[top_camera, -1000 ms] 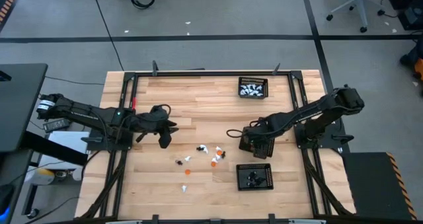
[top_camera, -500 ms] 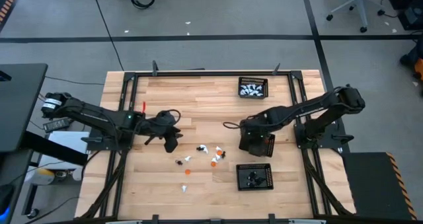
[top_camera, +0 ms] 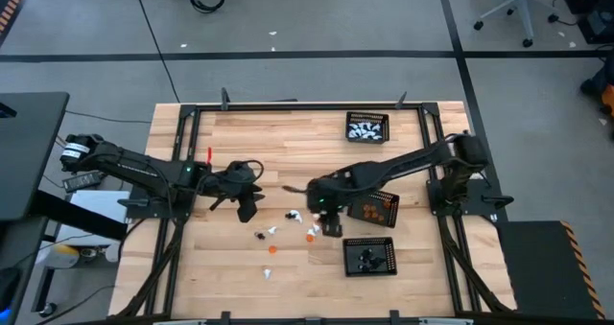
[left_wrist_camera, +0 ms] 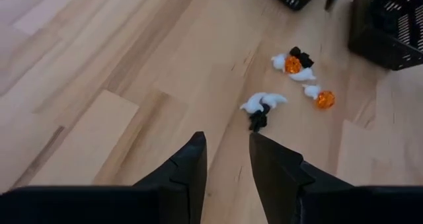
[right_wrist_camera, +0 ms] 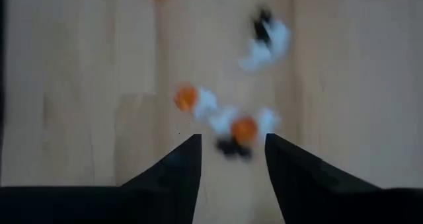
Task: Sort Halloween decoration
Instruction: Put the orange pumpkin toy into the center black bin
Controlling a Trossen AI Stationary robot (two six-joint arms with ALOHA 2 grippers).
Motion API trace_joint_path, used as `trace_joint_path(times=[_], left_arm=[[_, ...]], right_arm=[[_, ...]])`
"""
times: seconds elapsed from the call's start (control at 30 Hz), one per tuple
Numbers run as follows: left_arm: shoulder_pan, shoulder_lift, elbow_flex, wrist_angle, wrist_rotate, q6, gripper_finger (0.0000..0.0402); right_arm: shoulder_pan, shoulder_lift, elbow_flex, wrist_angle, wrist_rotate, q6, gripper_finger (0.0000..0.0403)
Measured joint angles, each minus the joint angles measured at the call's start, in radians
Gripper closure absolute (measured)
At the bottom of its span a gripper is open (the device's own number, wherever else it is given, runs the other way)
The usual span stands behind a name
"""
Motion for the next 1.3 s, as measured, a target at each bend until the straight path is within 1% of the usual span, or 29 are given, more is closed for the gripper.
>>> trace_joint_path(times=[0.13, 0.23, 0.4, 0.6, 0.67, 0.83, 0.93, 1.03, 1.1, 1.2, 1.3], left_arm=[[0.000, 0.000, 0.000, -0.013, 0.026, -0.001, 0.0278], [0.000, -0.005, 0.000, -0.042, 0.031, -0.024, 0.0278], [0.000, -0.052, 0.000, -0.059, 0.025, 0.017, 0.0278], [-0.001, -0.113, 0.000, -0.094, 0.022, 0.066, 0.0278], [-0.001, -0.127, 0.000, -0.119, 0.022, 0.071, 0.0278], [-0.001, -0.130, 0.000, -0.115, 0.021, 0.073, 0.0278], [0.000, -0.130, 0.000, -0.124, 0.011, 0.073, 0.0278], [0.000, -0.130, 0.000, -0.131, 0.008, 0.072, 0.0278], [0.000, -0.130, 0.000, -0.126, 0.006, 0.070, 0.0278], [0.000, -0.130, 0.000, -0.124, 0.005, 0.067, 0.0278], [0.000, -0.130, 0.000, -0.125, 0.004, 0.059, 0.0278]], right_arm=[[0.025, 0.105, 0.135, -0.009, -0.002, -0.085, 0.0212], [0.042, 0.170, 0.204, -0.009, -0.003, -0.122, 0.0192], [0.066, 0.267, 0.260, -0.011, -0.002, -0.157, 0.0167], [0.101, 0.314, 0.267, -0.026, 0.007, -0.202, 0.0170], [0.113, 0.319, 0.267, -0.032, 0.035, -0.237, 0.0173], [0.136, 0.345, 0.260, -0.025, 0.092, -0.342, 0.0179], [0.138, 0.354, 0.254, -0.022, 0.095, -0.367, 0.0184], [0.135, 0.351, 0.236, 0.029, 0.099, -0.389, 0.0192], [0.129, 0.351, 0.231, 0.016, 0.100, -0.402, 0.0198], [0.119, 0.350, 0.200, 0.059, 0.070, -0.408, 0.0208], [0.112, 0.351, 0.173, 0.062, 0.055, -0.408, 0.0216]])
